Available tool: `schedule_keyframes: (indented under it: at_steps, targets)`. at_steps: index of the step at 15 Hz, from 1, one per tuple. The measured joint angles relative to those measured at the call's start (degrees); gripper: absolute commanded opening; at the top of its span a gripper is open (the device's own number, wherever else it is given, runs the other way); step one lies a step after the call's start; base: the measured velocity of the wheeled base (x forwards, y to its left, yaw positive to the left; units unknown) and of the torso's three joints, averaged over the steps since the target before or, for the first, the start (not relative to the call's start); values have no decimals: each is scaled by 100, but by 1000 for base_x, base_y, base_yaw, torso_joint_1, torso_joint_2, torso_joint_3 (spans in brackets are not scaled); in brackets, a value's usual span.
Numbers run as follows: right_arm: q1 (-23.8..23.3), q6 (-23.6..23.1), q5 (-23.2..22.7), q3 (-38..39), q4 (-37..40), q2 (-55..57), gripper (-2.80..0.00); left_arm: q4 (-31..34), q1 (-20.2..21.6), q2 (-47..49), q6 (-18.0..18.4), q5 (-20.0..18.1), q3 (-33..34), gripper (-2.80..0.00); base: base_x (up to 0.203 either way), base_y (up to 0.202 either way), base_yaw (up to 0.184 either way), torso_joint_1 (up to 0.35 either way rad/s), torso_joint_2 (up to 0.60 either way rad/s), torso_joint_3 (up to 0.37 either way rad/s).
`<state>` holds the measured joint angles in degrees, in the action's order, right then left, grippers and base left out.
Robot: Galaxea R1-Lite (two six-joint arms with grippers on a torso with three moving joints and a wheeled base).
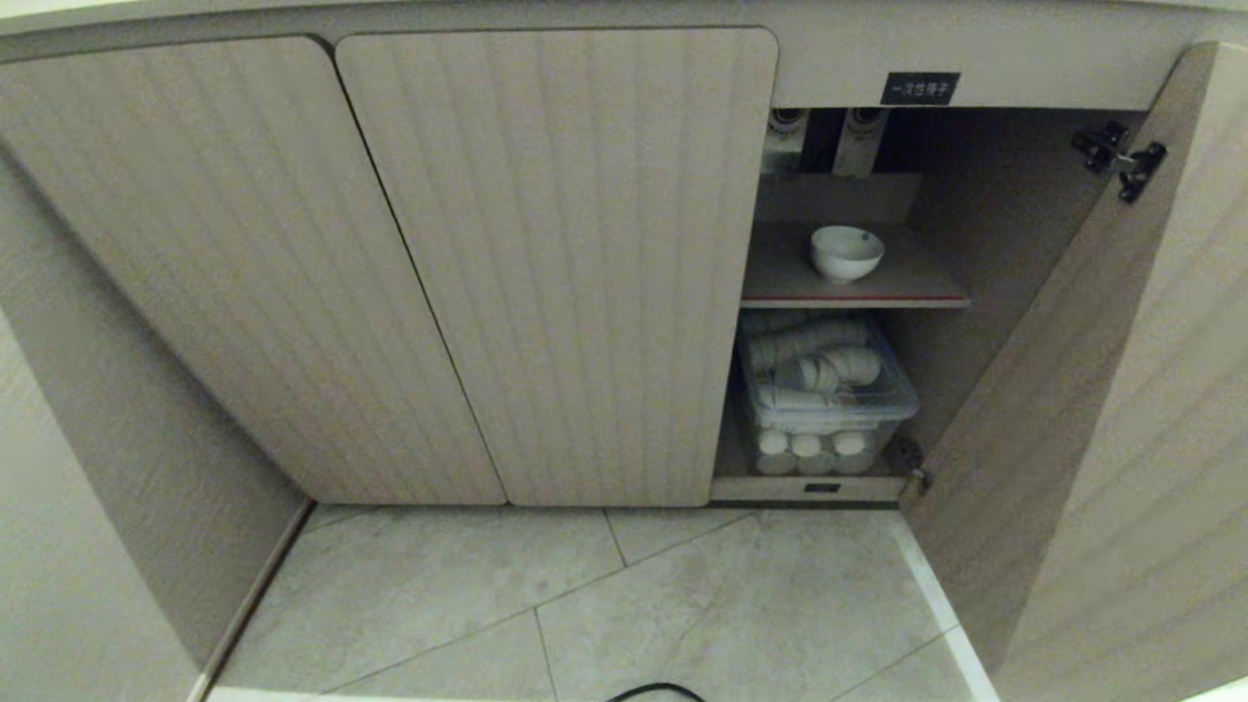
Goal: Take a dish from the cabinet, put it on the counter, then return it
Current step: Take the bowl from the cabinet
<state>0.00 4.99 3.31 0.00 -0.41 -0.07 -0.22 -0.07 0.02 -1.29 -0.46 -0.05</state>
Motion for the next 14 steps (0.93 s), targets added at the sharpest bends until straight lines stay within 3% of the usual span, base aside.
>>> schedule_keyframes:
  at_steps: [14]
  targets:
    - [0,-2,1,0,-6,0,-280,0,-2,0,-2,3,-2,-280,195,0,2,3,2,5]
